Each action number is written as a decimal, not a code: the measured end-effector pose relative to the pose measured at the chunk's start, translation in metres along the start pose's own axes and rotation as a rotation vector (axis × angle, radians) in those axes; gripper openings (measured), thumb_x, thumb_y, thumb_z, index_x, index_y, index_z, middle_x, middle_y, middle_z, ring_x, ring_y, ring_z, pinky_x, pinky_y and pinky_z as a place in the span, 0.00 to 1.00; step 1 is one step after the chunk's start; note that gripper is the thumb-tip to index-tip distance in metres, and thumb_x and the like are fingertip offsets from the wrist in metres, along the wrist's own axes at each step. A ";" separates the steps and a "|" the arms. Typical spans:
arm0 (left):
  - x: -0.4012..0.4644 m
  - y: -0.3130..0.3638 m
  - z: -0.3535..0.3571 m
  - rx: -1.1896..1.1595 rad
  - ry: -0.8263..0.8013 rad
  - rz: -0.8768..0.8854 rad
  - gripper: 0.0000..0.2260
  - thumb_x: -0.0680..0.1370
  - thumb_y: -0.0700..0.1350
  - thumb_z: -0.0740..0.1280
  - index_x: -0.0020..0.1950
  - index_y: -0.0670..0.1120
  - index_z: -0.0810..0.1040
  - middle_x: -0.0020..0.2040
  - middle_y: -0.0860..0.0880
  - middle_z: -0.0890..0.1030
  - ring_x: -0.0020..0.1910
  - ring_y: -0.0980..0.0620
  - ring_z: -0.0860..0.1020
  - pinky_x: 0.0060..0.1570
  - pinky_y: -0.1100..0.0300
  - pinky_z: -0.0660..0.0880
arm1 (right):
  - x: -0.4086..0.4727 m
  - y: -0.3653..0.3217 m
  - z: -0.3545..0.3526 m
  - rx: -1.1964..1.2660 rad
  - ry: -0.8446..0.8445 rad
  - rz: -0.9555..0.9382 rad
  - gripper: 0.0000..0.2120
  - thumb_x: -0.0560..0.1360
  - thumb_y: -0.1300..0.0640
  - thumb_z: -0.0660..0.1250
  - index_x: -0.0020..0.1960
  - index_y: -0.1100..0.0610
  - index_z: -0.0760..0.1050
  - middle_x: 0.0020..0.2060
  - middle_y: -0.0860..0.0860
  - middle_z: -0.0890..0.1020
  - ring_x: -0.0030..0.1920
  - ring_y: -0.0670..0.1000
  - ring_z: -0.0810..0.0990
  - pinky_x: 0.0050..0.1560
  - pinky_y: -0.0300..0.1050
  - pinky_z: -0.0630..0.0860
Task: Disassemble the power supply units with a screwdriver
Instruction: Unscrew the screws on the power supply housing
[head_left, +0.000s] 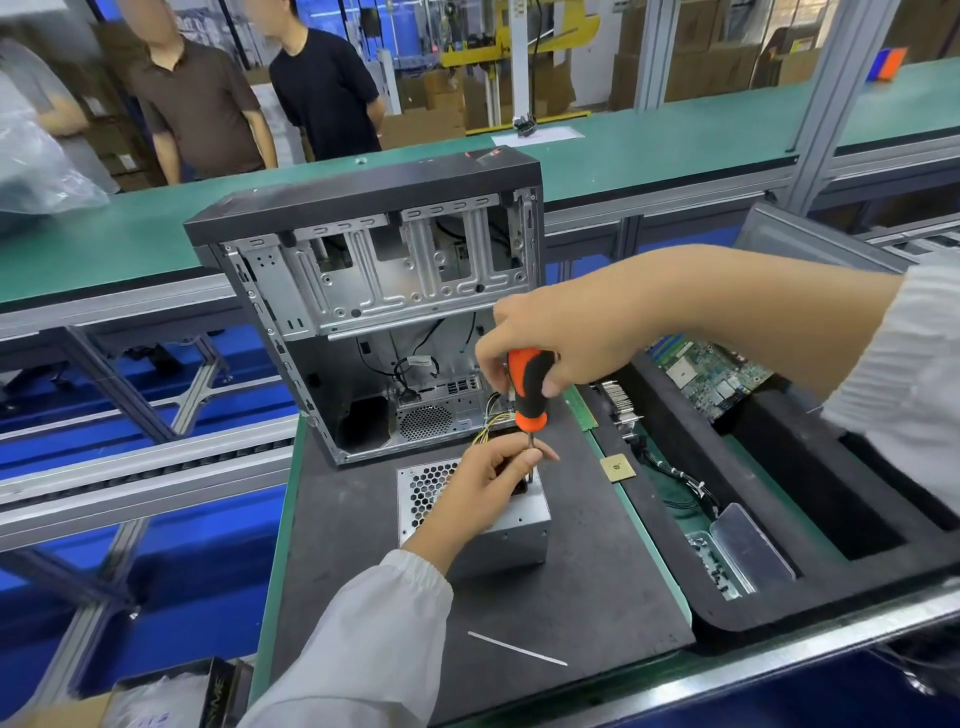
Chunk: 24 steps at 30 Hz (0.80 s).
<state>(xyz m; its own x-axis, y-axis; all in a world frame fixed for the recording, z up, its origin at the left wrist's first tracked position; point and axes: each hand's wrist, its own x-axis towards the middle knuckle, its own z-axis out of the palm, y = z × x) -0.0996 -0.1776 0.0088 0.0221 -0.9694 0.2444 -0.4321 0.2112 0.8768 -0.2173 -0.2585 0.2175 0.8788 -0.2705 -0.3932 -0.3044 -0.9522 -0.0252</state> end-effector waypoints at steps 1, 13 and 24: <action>0.000 0.000 0.000 0.011 -0.004 0.006 0.10 0.83 0.44 0.61 0.49 0.46 0.83 0.32 0.52 0.74 0.32 0.56 0.69 0.37 0.66 0.64 | 0.000 0.000 0.001 0.050 0.032 0.009 0.14 0.73 0.47 0.70 0.56 0.46 0.70 0.44 0.50 0.77 0.42 0.52 0.82 0.42 0.50 0.78; 0.002 0.004 0.001 0.055 -0.003 0.002 0.10 0.83 0.41 0.60 0.51 0.42 0.81 0.34 0.65 0.75 0.36 0.67 0.72 0.40 0.74 0.65 | 0.002 -0.003 0.001 -0.111 0.019 0.057 0.05 0.79 0.52 0.62 0.54 0.49 0.71 0.49 0.52 0.77 0.48 0.56 0.80 0.49 0.53 0.77; 0.006 0.000 0.002 0.071 -0.019 -0.022 0.12 0.83 0.47 0.59 0.43 0.47 0.79 0.40 0.42 0.76 0.37 0.48 0.72 0.40 0.57 0.70 | 0.013 -0.006 0.004 -0.171 0.155 0.316 0.28 0.80 0.38 0.51 0.38 0.61 0.71 0.18 0.52 0.77 0.24 0.51 0.78 0.30 0.41 0.72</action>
<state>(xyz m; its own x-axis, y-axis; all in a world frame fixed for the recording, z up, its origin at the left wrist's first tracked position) -0.1016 -0.1834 0.0094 0.0152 -0.9761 0.2166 -0.4943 0.1810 0.8502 -0.2057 -0.2556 0.2085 0.8003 -0.5602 -0.2136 -0.5150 -0.8248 0.2337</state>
